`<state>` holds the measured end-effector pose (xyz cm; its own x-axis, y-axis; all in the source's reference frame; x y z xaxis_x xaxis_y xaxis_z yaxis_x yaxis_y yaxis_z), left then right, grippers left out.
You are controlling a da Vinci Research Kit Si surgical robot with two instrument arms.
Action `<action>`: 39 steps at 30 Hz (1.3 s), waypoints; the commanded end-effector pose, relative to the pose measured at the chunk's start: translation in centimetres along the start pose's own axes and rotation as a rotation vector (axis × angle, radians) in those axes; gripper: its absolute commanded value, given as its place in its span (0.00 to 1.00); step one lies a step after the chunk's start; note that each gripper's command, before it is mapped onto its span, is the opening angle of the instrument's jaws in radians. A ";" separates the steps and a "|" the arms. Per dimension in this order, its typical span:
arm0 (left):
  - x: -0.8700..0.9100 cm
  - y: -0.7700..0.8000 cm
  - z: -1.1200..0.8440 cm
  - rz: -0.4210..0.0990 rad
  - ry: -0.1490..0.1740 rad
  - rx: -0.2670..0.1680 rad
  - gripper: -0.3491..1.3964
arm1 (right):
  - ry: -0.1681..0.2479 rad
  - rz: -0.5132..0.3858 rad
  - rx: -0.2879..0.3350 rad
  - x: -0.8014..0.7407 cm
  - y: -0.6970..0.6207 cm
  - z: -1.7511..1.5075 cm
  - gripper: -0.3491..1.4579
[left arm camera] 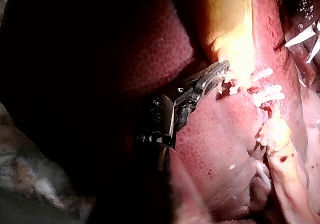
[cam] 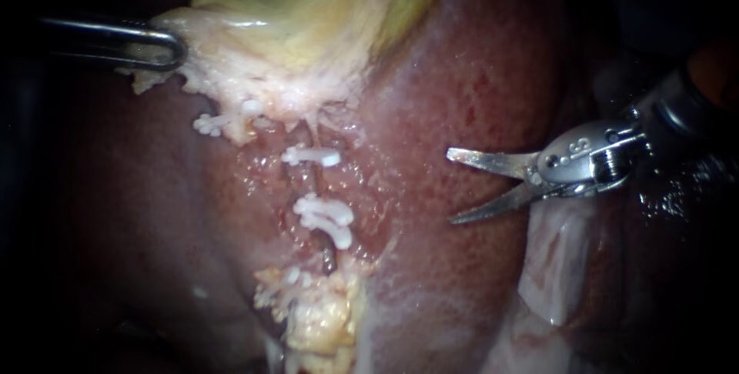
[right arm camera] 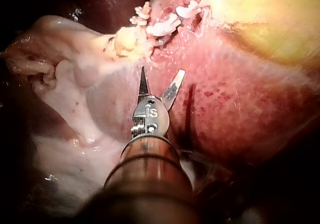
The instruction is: Go to the cutting position right tube
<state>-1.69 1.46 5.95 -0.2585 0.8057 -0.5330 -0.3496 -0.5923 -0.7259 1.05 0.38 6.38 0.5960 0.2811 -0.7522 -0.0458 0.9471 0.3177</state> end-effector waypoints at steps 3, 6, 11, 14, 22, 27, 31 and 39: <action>0.00 0.00 0.00 0.001 0.000 0.001 0.00 | 0.017 -0.007 0.038 0.04 -0.02 0.05 0.96; 0.00 0.00 -0.01 0.001 0.001 0.004 0.00 | 0.039 0.051 0.097 0.10 -0.07 0.11 0.94; -0.01 0.00 -0.01 0.002 0.001 0.005 0.00 | 0.060 0.149 0.181 0.19 -0.11 0.26 0.94; -0.01 0.00 0.00 0.002 0.001 0.005 0.00 | 0.064 0.186 0.215 0.22 -0.13 0.36 0.94; -0.03 0.01 0.01 0.002 0.002 0.007 0.00 | 0.061 0.292 0.303 0.17 -0.14 0.80 0.93; -0.03 0.01 0.00 0.002 0.002 0.007 0.00 | 0.064 0.323 0.345 0.11 -0.06 1.07 0.93; -0.04 0.02 0.01 0.003 0.002 0.008 0.00 | 0.072 0.354 0.358 0.09 0.00 1.24 0.93; -0.04 0.02 0.01 0.003 0.002 0.008 0.00 | 0.092 0.377 0.382 0.08 0.03 1.49 0.94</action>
<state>-1.70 1.42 5.97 -0.2574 0.8040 -0.5360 -0.3559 -0.5946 -0.7210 2.31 0.20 7.20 0.5213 0.6184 -0.5881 0.0657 0.6581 0.7501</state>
